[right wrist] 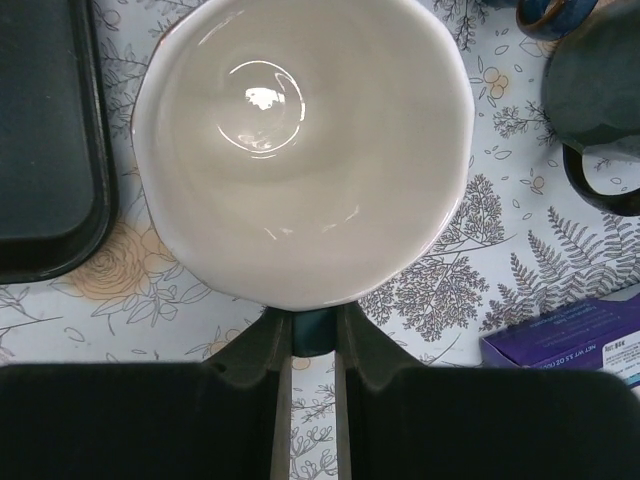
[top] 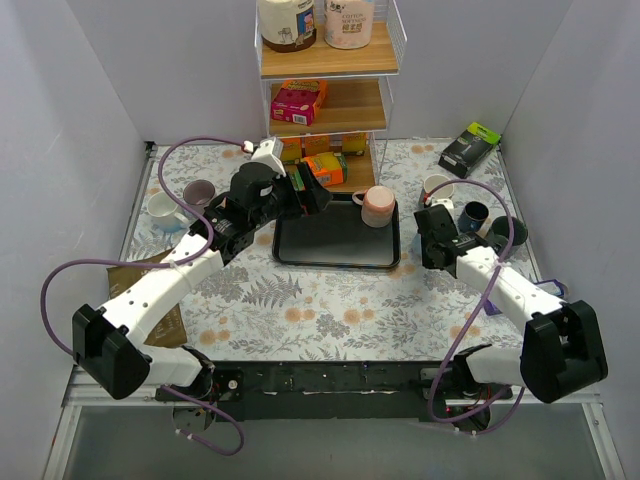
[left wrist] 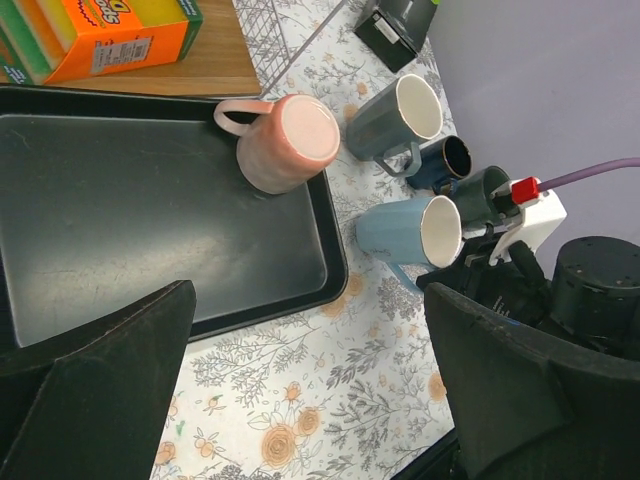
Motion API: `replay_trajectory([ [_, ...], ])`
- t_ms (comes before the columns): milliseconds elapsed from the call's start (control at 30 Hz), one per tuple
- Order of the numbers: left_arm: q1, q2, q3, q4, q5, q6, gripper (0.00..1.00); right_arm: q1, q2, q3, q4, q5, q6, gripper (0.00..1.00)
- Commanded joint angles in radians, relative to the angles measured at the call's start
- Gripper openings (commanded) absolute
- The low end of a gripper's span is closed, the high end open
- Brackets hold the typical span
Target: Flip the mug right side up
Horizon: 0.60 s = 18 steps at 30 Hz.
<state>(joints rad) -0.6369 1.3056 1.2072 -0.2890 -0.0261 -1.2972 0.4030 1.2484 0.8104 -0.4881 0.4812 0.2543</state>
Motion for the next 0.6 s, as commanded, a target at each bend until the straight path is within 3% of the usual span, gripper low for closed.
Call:
replay_trajectory([
  [0, 0.008, -0.005, 0.035, -0.016, -0.037, 0.015, 0.98, 0.007, 0.028, 0.050, 0.085, 0.083, -0.016, 0.01],
  [200, 0.014, 0.006, 0.040, -0.021, -0.046, 0.012, 0.98, 0.013, 0.083, 0.081, 0.059, 0.071, -0.018, 0.01],
  [400, 0.020, 0.024, 0.058, -0.029, -0.043, 0.010, 0.98, 0.019, 0.083, 0.119, 0.014, 0.031, -0.016, 0.33],
  [500, 0.022, 0.030, 0.060, -0.029, -0.041, 0.010, 0.98, 0.019, 0.062, 0.133, 0.011, -0.004, -0.023, 0.44],
  [567, 0.023, 0.035, 0.060, -0.029, -0.038, 0.010, 0.98, 0.019, 0.060, 0.145, -0.010, -0.026, -0.024, 0.47],
])
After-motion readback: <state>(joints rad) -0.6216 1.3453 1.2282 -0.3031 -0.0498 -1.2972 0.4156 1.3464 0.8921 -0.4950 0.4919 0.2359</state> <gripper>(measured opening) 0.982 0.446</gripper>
